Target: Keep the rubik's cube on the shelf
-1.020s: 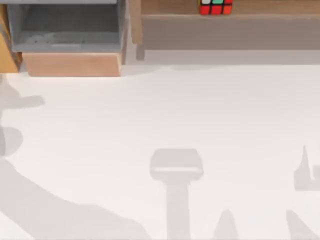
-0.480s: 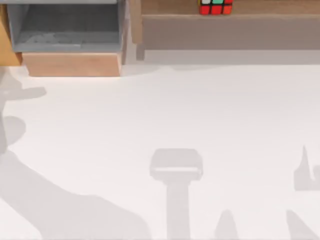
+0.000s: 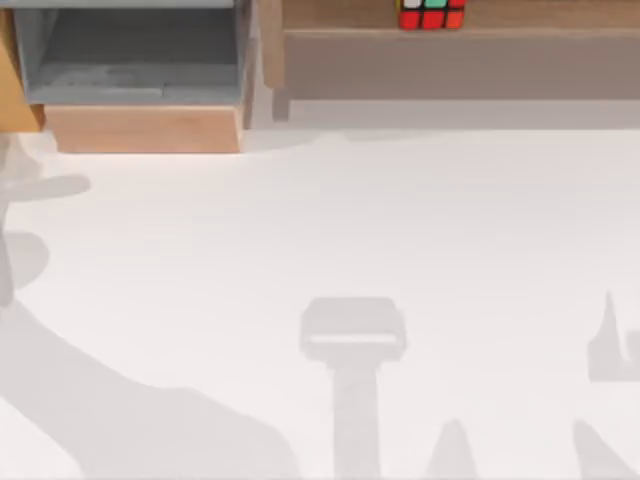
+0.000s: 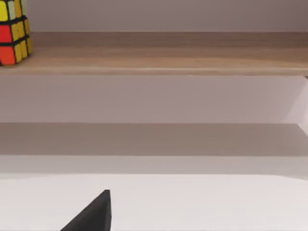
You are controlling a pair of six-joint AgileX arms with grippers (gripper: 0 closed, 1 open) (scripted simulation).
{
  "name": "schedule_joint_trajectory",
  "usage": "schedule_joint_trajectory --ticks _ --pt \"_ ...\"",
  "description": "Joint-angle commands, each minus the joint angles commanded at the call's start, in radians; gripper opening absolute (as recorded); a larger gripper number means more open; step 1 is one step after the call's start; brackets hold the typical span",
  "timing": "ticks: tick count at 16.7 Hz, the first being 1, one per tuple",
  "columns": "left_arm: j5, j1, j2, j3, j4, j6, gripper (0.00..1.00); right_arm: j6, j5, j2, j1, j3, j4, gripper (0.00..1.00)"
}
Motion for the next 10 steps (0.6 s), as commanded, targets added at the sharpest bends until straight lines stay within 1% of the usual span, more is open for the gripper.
schedule_joint_trajectory --ticks 4,5,10 --pt "0.0 0.0 0.0 0.0 0.0 0.0 0.98 0.0 0.0 0.0 0.0 0.0 0.0 1.0" --pt "0.0 0.0 0.0 0.0 0.0 0.0 1.0 0.0 0.0 0.0 0.0 0.0 0.0 1.0" --pt "0.0 0.0 0.0 0.0 0.0 0.0 1.0 0.0 0.0 0.0 0.0 0.0 0.0 1.0"
